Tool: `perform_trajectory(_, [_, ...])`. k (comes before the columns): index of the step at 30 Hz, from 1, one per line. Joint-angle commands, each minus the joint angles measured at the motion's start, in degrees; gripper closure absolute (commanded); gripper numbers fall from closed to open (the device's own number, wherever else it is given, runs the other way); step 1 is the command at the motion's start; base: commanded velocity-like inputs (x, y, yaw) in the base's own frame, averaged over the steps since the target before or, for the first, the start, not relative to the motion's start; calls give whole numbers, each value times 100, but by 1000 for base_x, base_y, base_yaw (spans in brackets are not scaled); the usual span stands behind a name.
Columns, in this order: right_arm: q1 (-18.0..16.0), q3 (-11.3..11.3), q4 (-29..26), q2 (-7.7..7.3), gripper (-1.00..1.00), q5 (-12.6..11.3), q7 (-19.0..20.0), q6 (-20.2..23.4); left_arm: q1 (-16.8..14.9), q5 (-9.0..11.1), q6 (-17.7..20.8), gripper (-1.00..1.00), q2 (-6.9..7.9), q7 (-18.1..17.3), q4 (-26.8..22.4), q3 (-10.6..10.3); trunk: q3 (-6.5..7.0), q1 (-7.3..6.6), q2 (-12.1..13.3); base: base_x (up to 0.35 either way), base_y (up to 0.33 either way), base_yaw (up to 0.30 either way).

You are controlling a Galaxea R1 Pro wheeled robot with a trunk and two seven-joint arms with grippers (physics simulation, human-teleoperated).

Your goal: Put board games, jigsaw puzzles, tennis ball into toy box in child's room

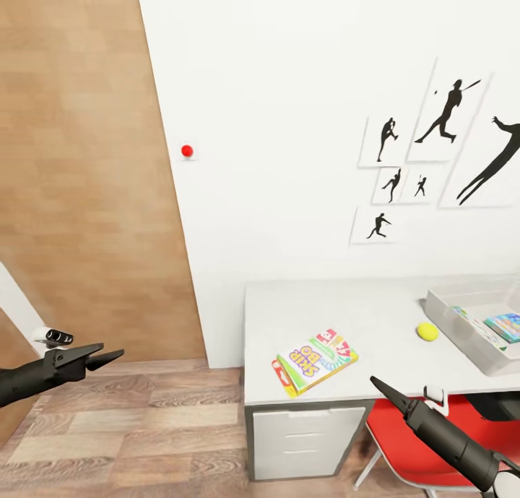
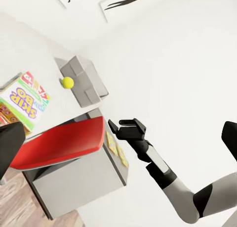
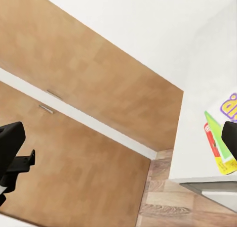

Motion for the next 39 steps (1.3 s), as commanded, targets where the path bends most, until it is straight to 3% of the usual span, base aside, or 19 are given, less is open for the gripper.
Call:
perform_trajectory(1, [-1,-2,-4,-1,-100,-38,-10,42,-3,5,61,-100,4,-19,0,-4,-11,4,-12,3,180,0])
perform_trajectory(13, [-1,5,-20,4,-100,-31,-202,54,-3,5,61,-100,2,-19,0,-4,-11,4,-12,0,19,0])
perform_trajectory(19, [-2,12,-142,7,-100,-44,-988,90,-3,5,61,-100,2,-19,0,-6,-11,4,-12,0,0,0])
perform_trajectory(23, [-58,35,-445,16,-100,-96,-1599,605,-3,3,61,-100,-22,-19,0,-15,-11,4,-12,0,0,0])
perform_trajectory(26, [-503,40,-652,55,-100,-113,-2096,1438,-3,-1,61,-100,-44,-19,0,-24,-11,4,-12,0,0,0])
perform_trajectory(27, [-900,38,-707,130,-100,-113,-2381,1869,-3,-2,61,-100,-49,-19,0,-23,-11,4,-12,0,0,0])
perform_trajectory(28, [-1117,37,-718,182,-100,-110,-2541,2039,-3,-2,62,-100,-50,-19,0,-23,-11,4,-12,0,0,0])
perform_trajectory(29, [-1541,47,-690,295,-100,-101,-2896,2256,-3,-3,63,-100,-50,-19,0,-21,-11,4,-12,14,0,0])
perform_trajectory(33, [-2334,157,-393,492,-100,-90,-3802,2479,-3,-4,64,-100,-50,-19,0,-18,-11,4,-12,45,0,0])
perform_trajectory(34, [-2712,293,-149,573,-100,-92,-4303,2538,-3,-4,63,-100,-50,-19,0,-16,-11,4,-12,88,0,0])
perform_trajectory(39, [-3725,780,875,718,-100,-101,-5740,2584,-3,10,68,-100,-49,-19,2,-8,-11,4,-12,170,0,0])
